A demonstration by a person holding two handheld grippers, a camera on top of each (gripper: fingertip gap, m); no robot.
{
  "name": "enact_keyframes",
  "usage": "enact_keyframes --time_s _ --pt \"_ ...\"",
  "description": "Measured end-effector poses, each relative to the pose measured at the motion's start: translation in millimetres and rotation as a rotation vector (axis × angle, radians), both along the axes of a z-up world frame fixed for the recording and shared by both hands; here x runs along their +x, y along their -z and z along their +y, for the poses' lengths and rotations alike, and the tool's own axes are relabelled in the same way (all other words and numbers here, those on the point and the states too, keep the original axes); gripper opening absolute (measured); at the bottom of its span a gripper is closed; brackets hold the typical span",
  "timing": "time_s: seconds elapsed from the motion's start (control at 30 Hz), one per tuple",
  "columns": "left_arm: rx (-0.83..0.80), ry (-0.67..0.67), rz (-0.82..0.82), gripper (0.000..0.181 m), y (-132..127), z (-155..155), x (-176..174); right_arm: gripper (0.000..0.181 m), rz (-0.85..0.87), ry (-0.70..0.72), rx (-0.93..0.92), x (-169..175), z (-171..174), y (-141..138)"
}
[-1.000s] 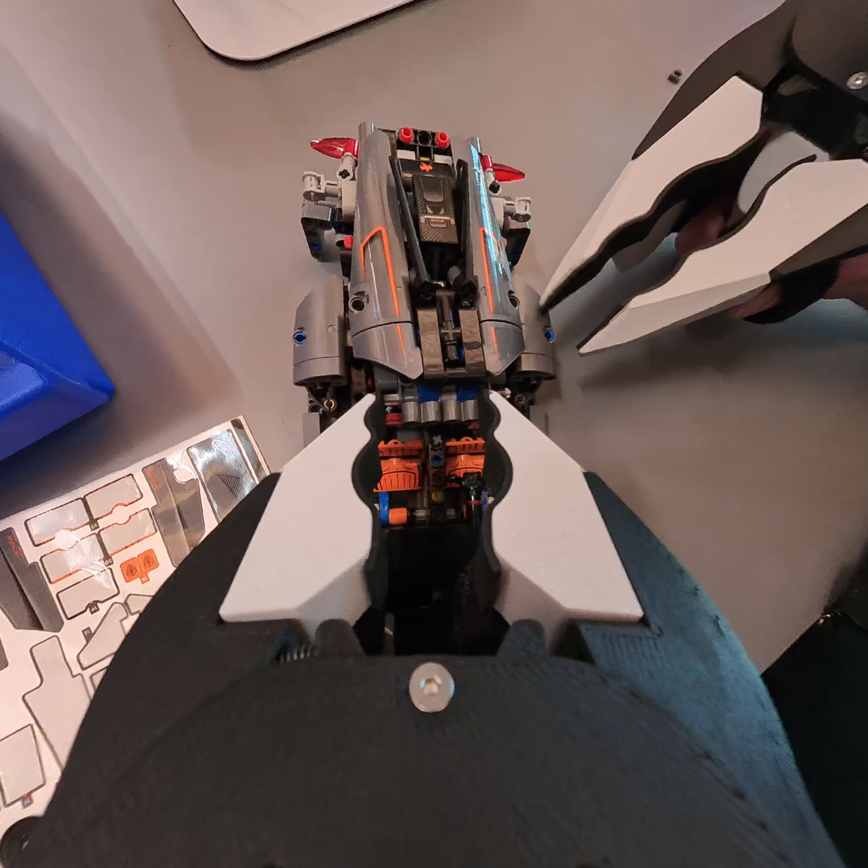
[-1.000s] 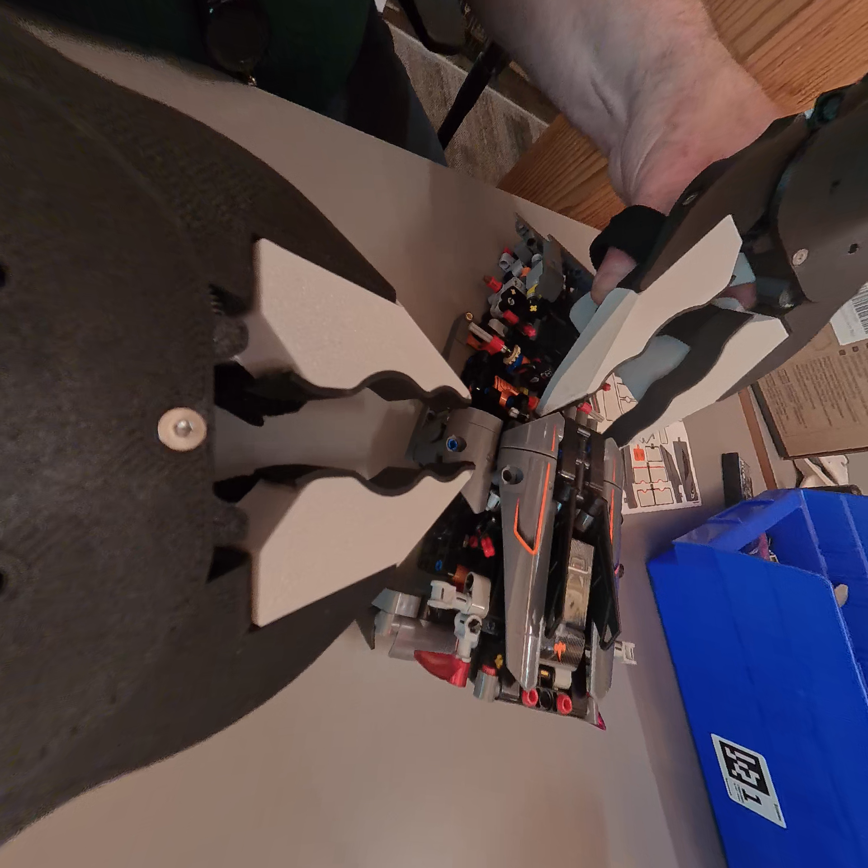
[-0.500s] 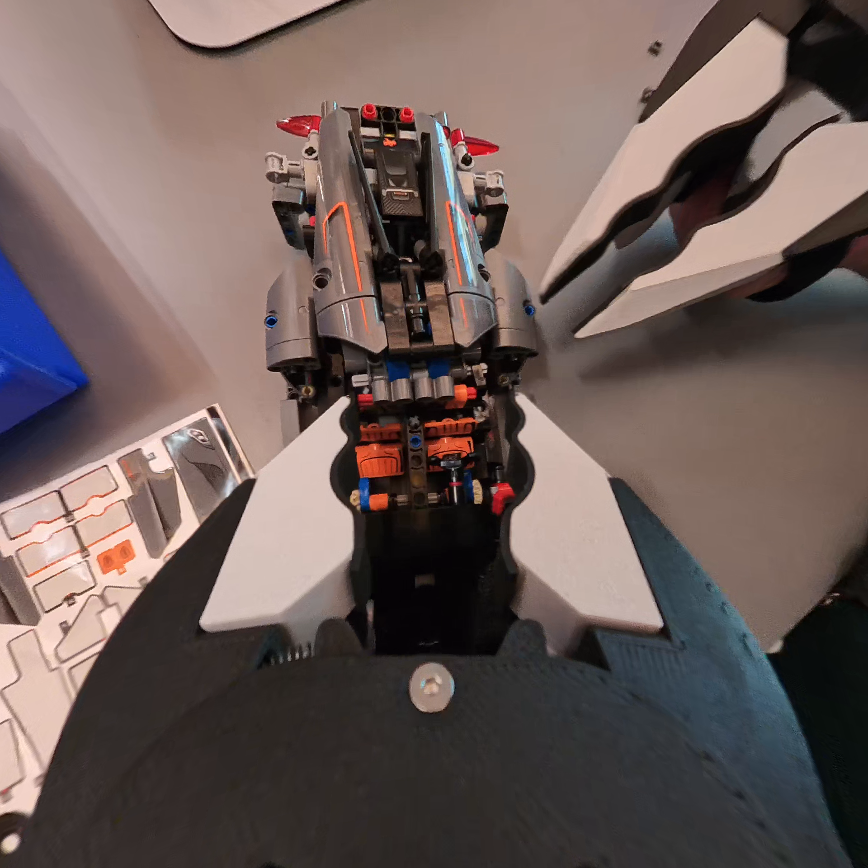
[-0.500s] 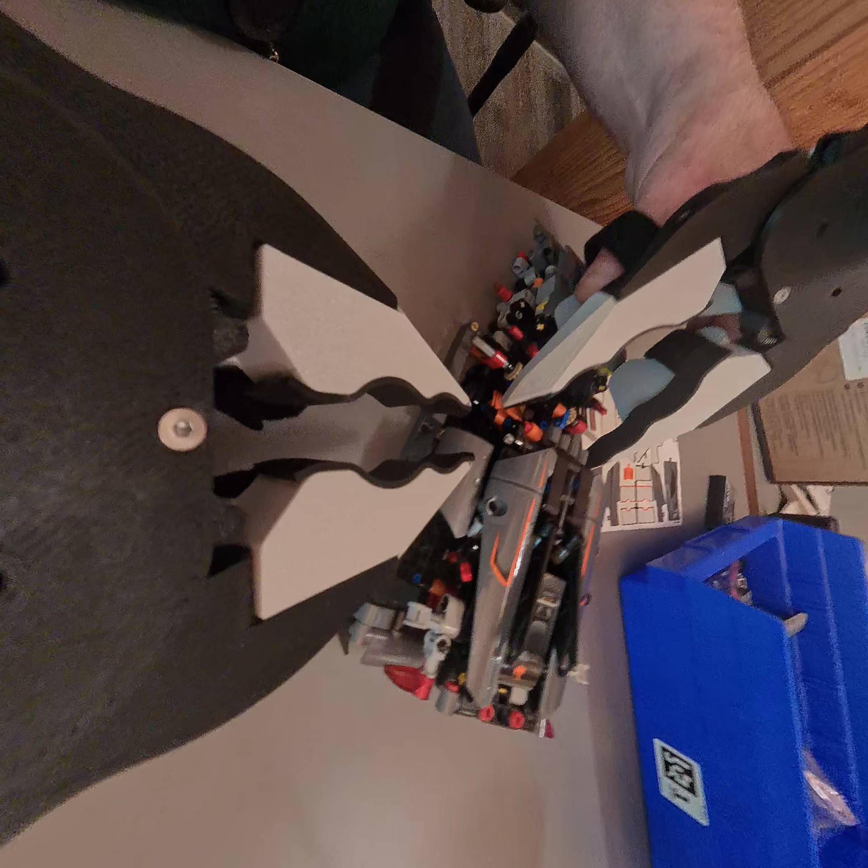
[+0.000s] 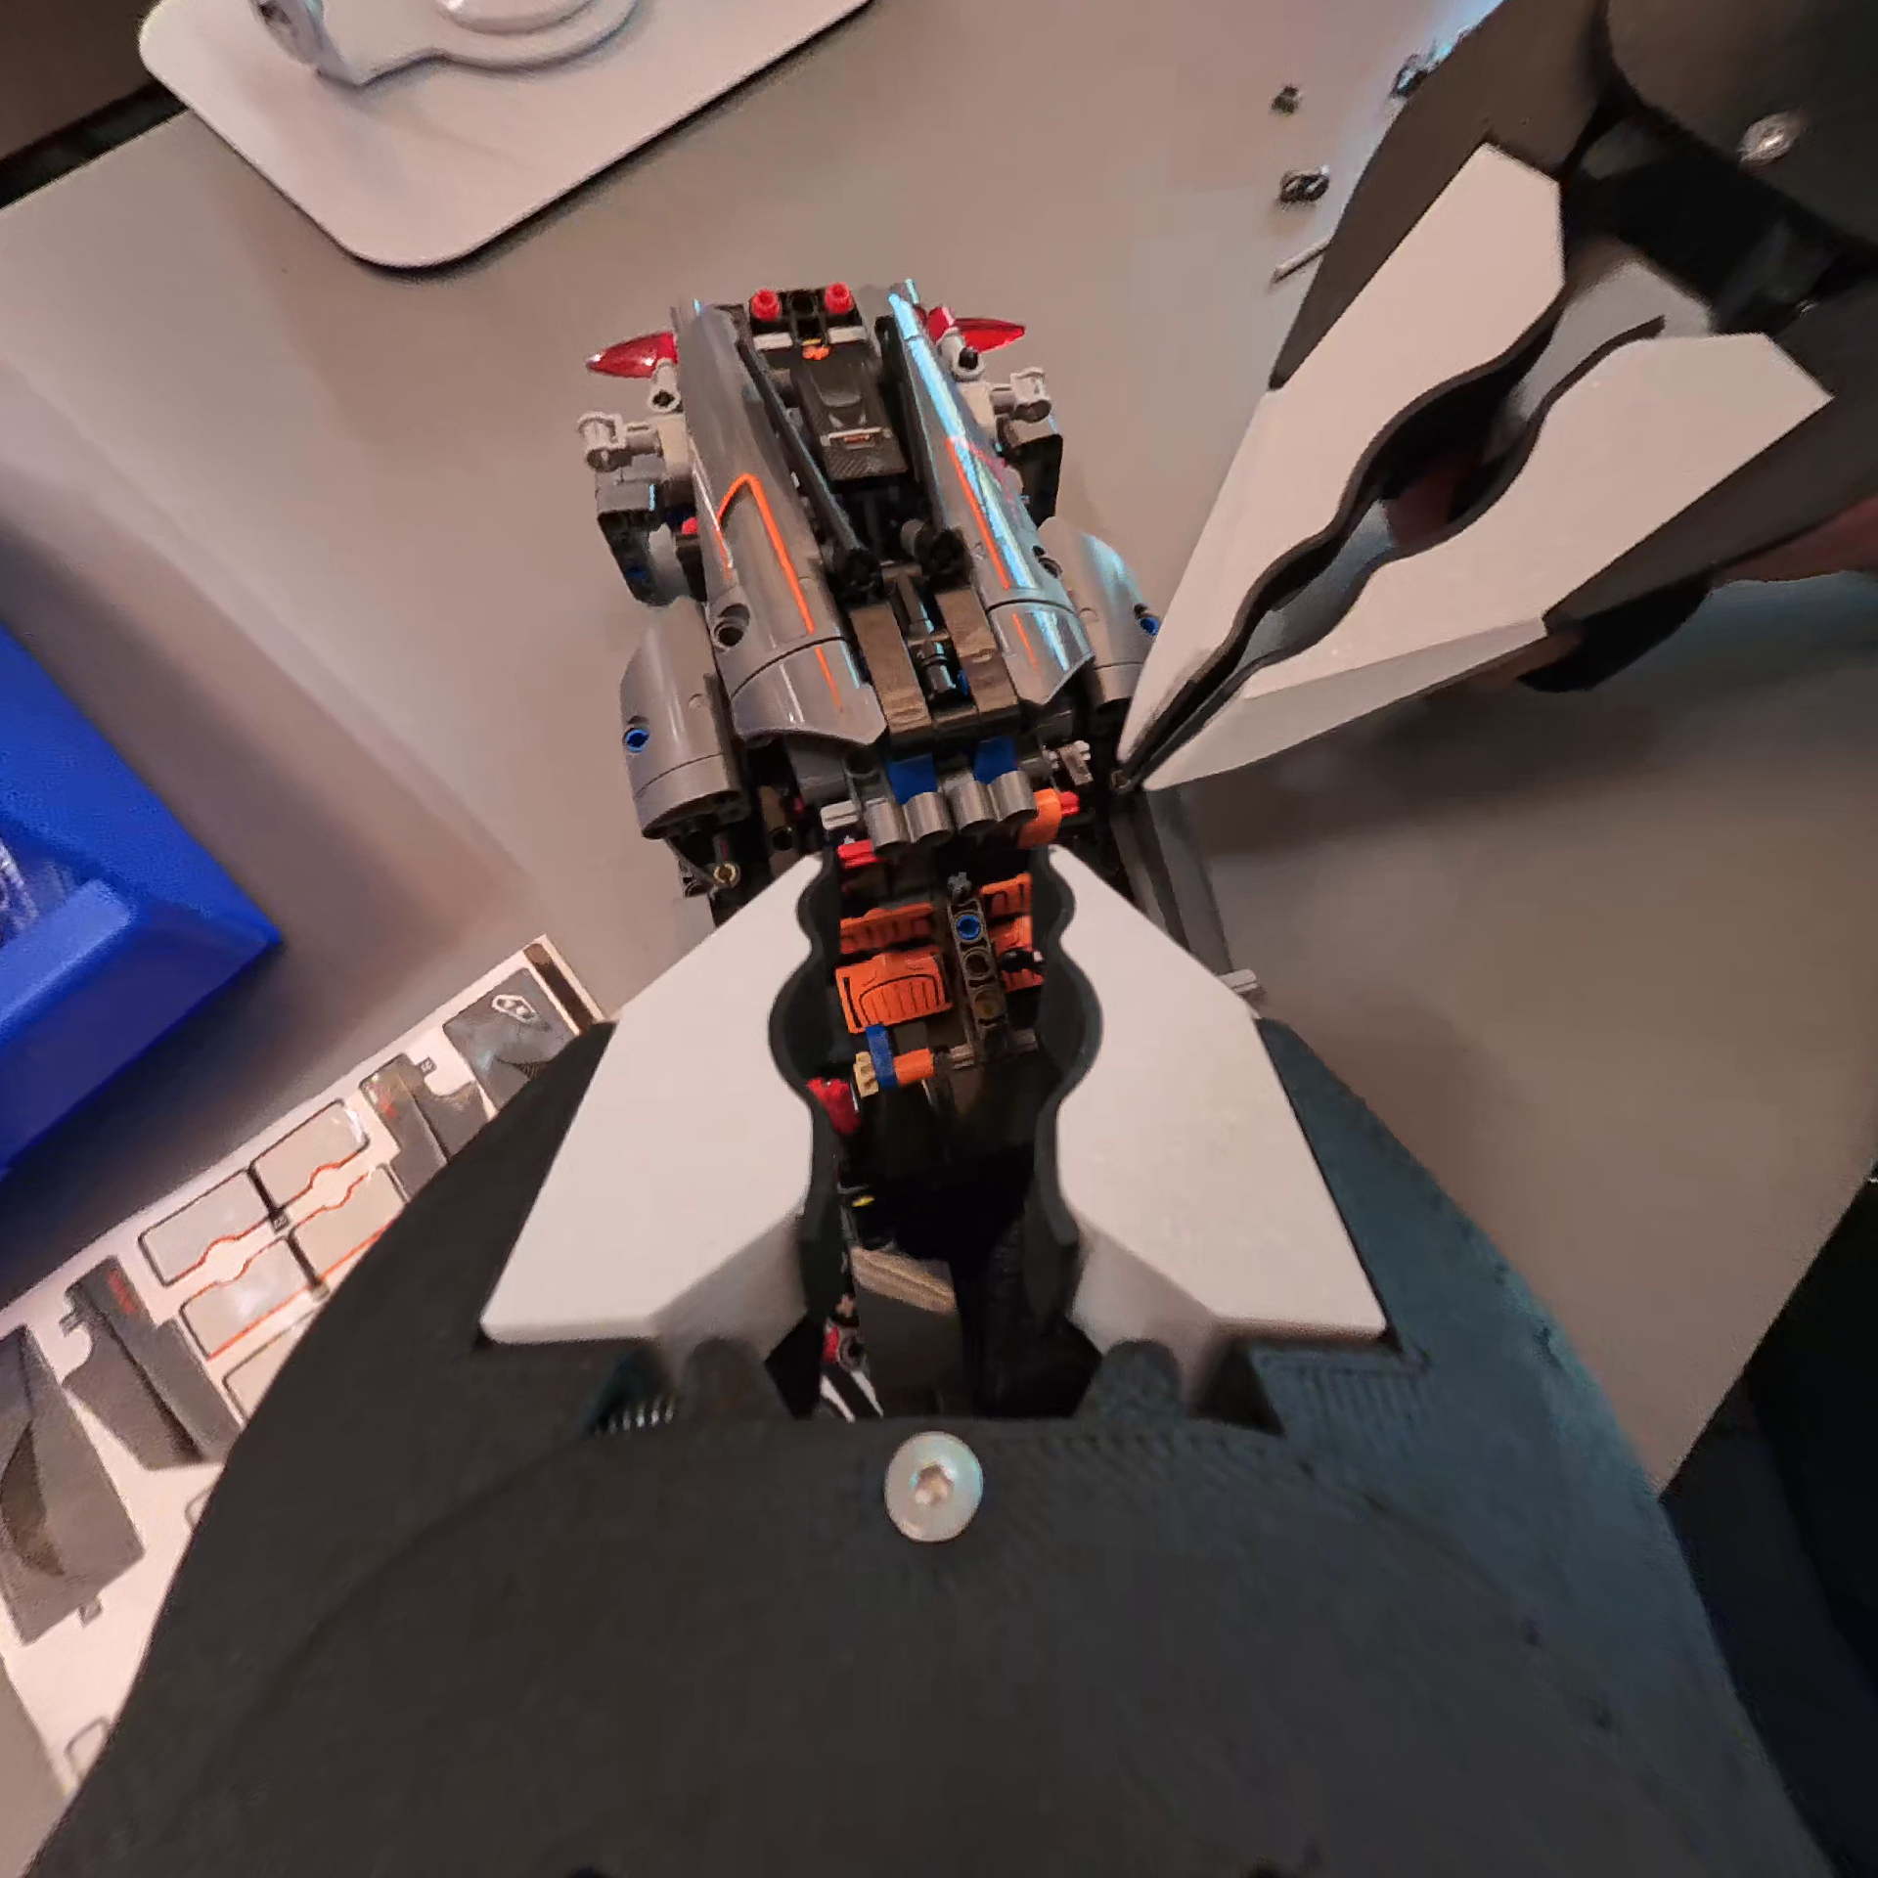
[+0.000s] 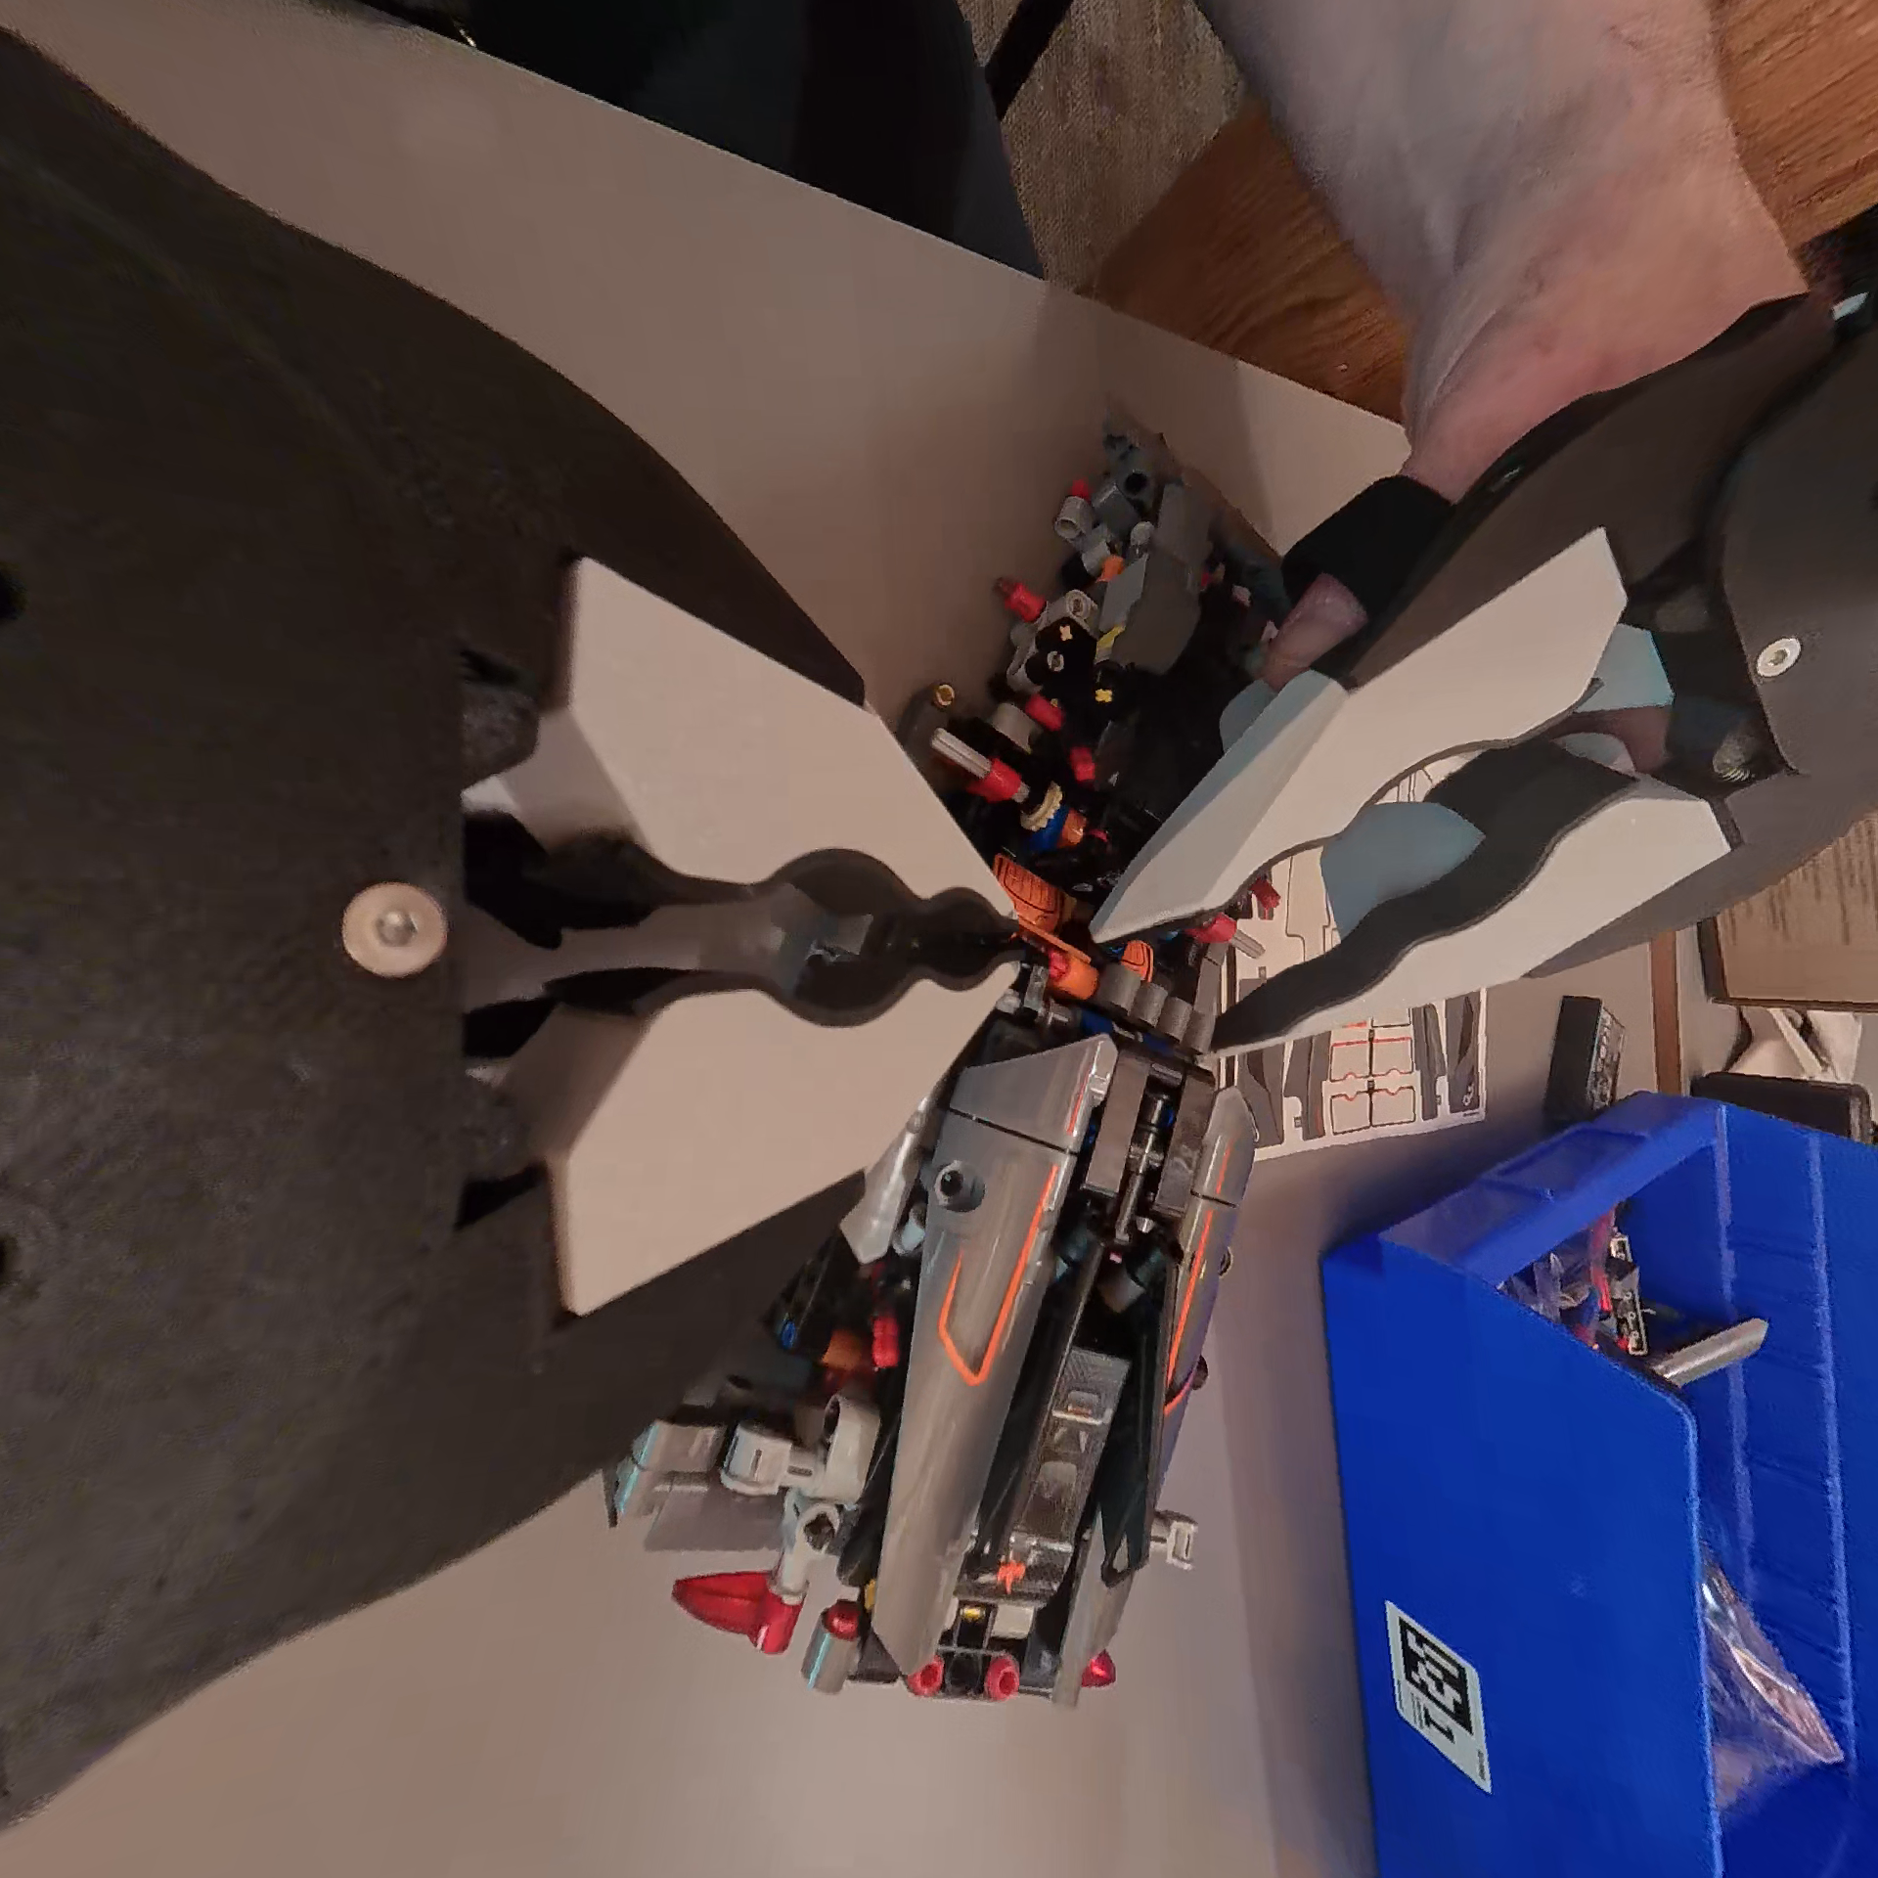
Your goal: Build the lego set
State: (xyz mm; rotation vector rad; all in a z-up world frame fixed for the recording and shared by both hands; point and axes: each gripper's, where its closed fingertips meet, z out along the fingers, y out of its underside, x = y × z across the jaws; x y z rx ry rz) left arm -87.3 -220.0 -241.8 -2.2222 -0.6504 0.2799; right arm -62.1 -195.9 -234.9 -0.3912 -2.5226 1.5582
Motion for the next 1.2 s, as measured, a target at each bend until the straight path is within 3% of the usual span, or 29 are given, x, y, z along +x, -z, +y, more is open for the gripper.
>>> enact_keyframes --time_s 0.03,0.57,0.9,1.2 --pt "0.003 0.006 0.004 0.035 1 0 -1 0.0 -0.002 0.006 0.004 0 -1 2" --pt "0.016 0.074 0.022 0.038 2 7 -2 0.0 0.051 0.082 0.027 -8 3 6" --pt "0.019 0.073 0.019 0.036 2 12 -4 0.017 0.112 0.198 0.121 -10 9 7" --pt "-0.006 0.055 0.032 0.034 3 11 -8 0.002 0.122 0.222 0.095 -18 10 7"
